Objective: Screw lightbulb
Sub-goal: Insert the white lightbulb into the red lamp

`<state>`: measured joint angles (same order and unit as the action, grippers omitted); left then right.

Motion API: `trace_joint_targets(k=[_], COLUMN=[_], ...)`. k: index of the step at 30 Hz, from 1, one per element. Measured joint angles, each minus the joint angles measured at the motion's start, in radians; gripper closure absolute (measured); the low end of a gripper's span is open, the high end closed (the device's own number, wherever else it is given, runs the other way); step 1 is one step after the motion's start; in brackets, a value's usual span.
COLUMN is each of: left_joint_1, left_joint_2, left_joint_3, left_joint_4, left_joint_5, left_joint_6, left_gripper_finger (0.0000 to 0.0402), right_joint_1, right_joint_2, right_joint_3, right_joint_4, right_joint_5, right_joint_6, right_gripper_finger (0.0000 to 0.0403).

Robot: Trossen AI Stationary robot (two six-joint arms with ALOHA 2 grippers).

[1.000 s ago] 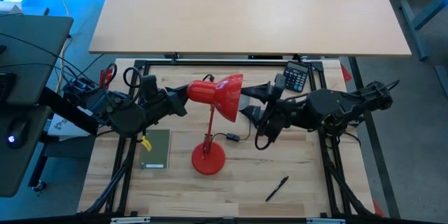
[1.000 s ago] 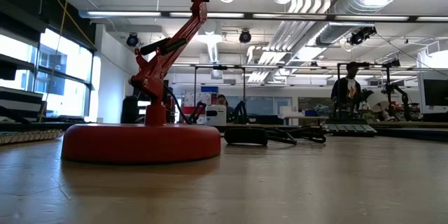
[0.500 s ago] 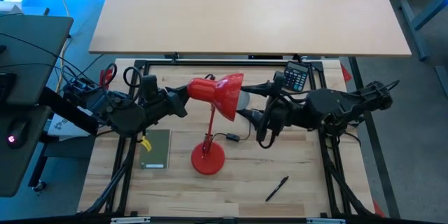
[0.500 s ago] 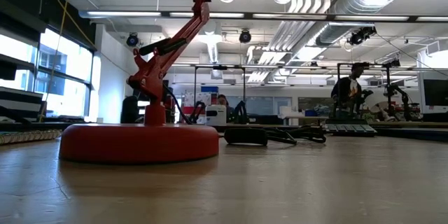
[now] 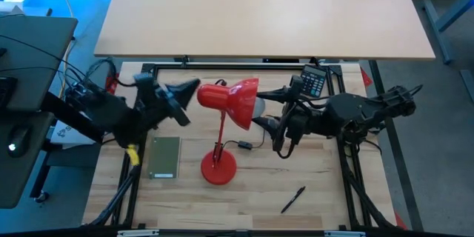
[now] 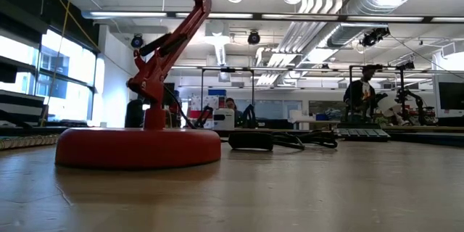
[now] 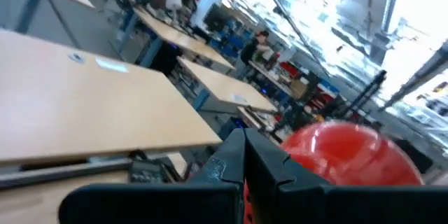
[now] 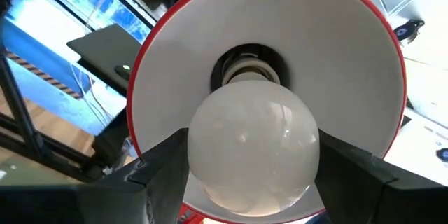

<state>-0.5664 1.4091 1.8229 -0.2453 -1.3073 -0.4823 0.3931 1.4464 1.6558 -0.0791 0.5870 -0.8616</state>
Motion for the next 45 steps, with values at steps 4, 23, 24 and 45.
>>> trace_joint_targets(k=[4,23,24,45], left_joint_1=[0.000,0.001,0.001,0.001], left_joint_2=[0.000,0.006,0.006,0.006], left_joint_3=[0.001,-0.008,-0.008,-0.008], left_joint_4=[0.003,-0.056,-0.057,-0.076], left_joint_5=[-0.002,0.013,0.013,0.015], left_joint_6=[0.021,0.015,0.015,0.015], left_gripper_finger=[0.0401,0.0402,0.0401,0.0402], right_joint_1=[0.000,0.000,0.000,0.000], right_joint_2=[0.000,0.000,0.000,0.002], right_joint_3=[0.000,0.000,0.000,-0.002], right_joint_4=[-0.007,-0.013,-0.013,0.038], right_joint_5=[0.005,-0.002,-0.003,-0.049], right_joint_6=[-0.030,0.328,0.359,1.390], right_gripper_finger=[0.0148,0.0148,0.0148,0.0148])
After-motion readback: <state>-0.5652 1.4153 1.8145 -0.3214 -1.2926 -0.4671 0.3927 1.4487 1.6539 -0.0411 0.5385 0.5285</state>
